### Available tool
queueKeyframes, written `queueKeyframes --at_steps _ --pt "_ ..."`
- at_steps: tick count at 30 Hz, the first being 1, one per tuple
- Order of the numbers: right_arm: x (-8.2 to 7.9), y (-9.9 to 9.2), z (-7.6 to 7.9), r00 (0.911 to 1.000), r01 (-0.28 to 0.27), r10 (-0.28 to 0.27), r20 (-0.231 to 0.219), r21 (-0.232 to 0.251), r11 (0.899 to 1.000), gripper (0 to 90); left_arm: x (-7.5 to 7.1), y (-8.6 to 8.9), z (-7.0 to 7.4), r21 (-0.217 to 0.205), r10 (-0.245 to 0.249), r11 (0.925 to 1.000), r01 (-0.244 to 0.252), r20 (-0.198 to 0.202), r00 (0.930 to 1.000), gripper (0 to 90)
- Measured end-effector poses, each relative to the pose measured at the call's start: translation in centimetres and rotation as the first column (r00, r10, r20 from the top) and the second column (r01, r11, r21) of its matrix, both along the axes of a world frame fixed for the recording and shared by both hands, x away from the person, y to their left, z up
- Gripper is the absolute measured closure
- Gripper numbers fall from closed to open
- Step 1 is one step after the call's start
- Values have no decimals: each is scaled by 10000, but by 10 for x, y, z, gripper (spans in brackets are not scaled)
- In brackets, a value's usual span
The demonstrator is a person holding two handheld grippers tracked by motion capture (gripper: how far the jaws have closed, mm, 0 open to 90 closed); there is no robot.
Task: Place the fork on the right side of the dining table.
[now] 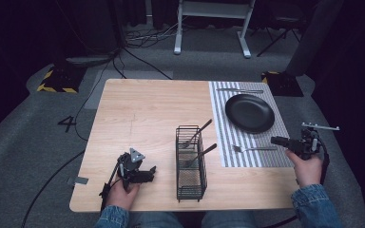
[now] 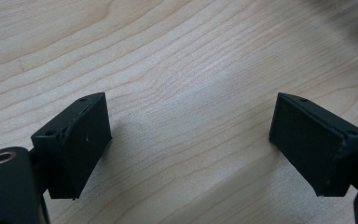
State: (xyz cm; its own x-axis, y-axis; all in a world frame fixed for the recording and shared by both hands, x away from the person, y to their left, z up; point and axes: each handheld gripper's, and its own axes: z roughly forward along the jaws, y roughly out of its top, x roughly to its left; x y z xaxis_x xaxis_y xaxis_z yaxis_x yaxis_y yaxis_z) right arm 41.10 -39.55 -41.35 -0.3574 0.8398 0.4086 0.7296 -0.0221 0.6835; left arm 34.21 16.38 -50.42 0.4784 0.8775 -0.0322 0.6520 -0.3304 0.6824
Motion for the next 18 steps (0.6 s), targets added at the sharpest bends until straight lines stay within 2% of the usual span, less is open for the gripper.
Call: queueKeyframes --at_steps 5,10,14,18 --pt "-9 16 12 9976 -658 658 217 -17 9978 469 0 0 0 -3 -1 10000 1 -4 10000 125" --pt "-18 28 19 9908 -1277 1274 464 21 9918 394 0 0 0 -5 0 10000 0 -5 10000 125" --pt "-25 39 23 9804 -1842 1844 691 -91 9828 363 0 0 0 -13 6 10000 -6 -6 10000 125" --pt "-33 50 25 9693 -2252 2281 918 -406 9735 356 -1 0 0 -14 -2 10000 2 6 10000 126"
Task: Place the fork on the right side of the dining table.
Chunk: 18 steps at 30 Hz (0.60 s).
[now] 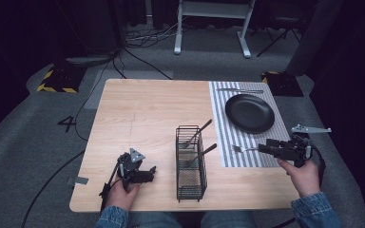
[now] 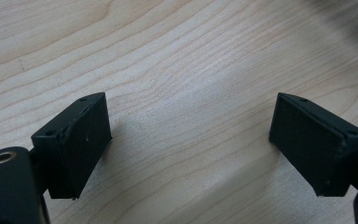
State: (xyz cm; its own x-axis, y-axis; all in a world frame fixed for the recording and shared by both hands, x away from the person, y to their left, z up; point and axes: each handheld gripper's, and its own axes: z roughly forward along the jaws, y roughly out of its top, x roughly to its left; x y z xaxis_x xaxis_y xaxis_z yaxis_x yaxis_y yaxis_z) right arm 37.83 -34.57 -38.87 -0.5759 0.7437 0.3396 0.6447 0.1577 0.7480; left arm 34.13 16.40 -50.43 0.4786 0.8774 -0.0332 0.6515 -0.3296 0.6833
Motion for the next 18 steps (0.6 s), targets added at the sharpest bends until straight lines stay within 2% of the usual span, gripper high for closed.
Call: queueKeyframes --at_steps 9,18 --pt "-17 25 -4 9969 -786 786 96 1 9969 356 -3 1 0 17 -29 10000 29 14 10000 126" --pt "-29 48 -16 9887 -1478 1485 227 -304 9886 354 -5 2 0 -2 7 10000 -7 10 10000 126"
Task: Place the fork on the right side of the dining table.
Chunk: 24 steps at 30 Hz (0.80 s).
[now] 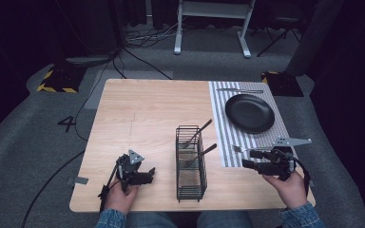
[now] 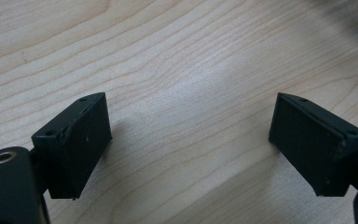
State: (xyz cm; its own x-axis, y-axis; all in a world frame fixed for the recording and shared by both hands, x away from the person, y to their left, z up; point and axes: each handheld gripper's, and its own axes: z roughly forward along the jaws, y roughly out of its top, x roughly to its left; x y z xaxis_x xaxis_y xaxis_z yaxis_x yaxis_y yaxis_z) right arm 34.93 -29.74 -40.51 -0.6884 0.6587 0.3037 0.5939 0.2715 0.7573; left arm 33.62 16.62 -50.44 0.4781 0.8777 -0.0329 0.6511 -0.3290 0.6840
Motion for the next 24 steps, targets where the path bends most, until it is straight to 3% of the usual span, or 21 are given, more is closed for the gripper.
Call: queueKeyframes --at_steps 7,12,24 --pt "-1 10 -23 9992 -397 394 67 461 9981 352 0 0 0 3 -1 10000 1 -3 10000 126" --pt "-2 21 -38 9973 -659 663 303 -143 9977 352 0 0 0 7 -1 10000 1 0 10000 126" --pt "-3 35 -70 9972 -504 570 480 -1301 9902 356 0 0 0 13 1 10000 -1 2 10000 126"
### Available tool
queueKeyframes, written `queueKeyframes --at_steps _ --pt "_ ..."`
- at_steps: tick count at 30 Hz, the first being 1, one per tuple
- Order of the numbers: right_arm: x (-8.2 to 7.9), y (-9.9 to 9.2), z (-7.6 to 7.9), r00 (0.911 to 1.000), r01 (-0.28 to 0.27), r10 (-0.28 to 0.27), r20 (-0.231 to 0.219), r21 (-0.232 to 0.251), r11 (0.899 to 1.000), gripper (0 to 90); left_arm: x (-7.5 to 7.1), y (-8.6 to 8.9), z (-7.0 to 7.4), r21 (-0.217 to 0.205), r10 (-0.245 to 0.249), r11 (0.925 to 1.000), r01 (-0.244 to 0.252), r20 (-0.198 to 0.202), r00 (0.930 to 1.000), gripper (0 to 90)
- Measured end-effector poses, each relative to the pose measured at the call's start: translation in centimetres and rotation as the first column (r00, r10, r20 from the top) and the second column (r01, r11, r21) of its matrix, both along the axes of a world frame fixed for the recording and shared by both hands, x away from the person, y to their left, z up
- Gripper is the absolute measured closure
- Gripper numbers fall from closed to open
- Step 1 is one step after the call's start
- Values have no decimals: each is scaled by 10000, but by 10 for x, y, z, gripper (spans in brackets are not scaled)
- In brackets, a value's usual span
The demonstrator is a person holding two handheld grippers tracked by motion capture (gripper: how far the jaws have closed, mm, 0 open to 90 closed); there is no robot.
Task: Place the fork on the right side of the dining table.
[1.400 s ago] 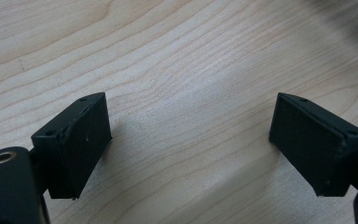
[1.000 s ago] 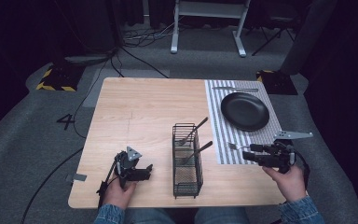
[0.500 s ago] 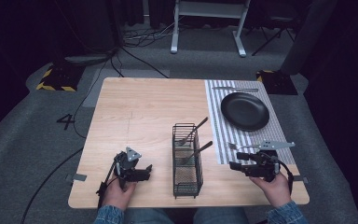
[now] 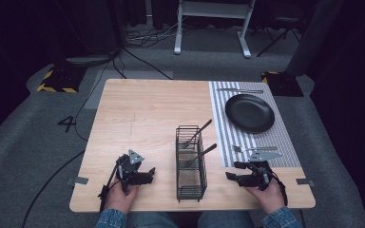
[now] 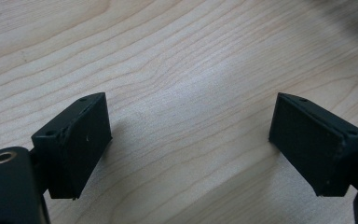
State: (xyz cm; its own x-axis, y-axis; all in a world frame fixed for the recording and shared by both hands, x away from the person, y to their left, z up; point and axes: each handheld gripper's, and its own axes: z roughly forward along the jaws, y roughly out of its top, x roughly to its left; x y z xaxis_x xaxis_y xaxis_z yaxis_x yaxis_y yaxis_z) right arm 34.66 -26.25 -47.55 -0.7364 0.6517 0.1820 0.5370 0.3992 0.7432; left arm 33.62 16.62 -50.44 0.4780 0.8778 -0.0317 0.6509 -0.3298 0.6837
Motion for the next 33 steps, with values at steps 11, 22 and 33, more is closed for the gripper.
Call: queueKeyframes --at_steps 11,22,33 --pt "-3 5 -18 9980 15 23 629 -594 9982 364 0 0 0 -5 0 10000 0 0 10000 126" --pt "-7 6 -28 9937 127 -26 1121 -898 9959 363 0 0 0 -4 -7 10000 7 -3 10000 126" --pt "-8 13 -29 9923 -2 192 1224 -1538 9881 149 0 0 0 -8 1 10000 -1 -2 10000 126"
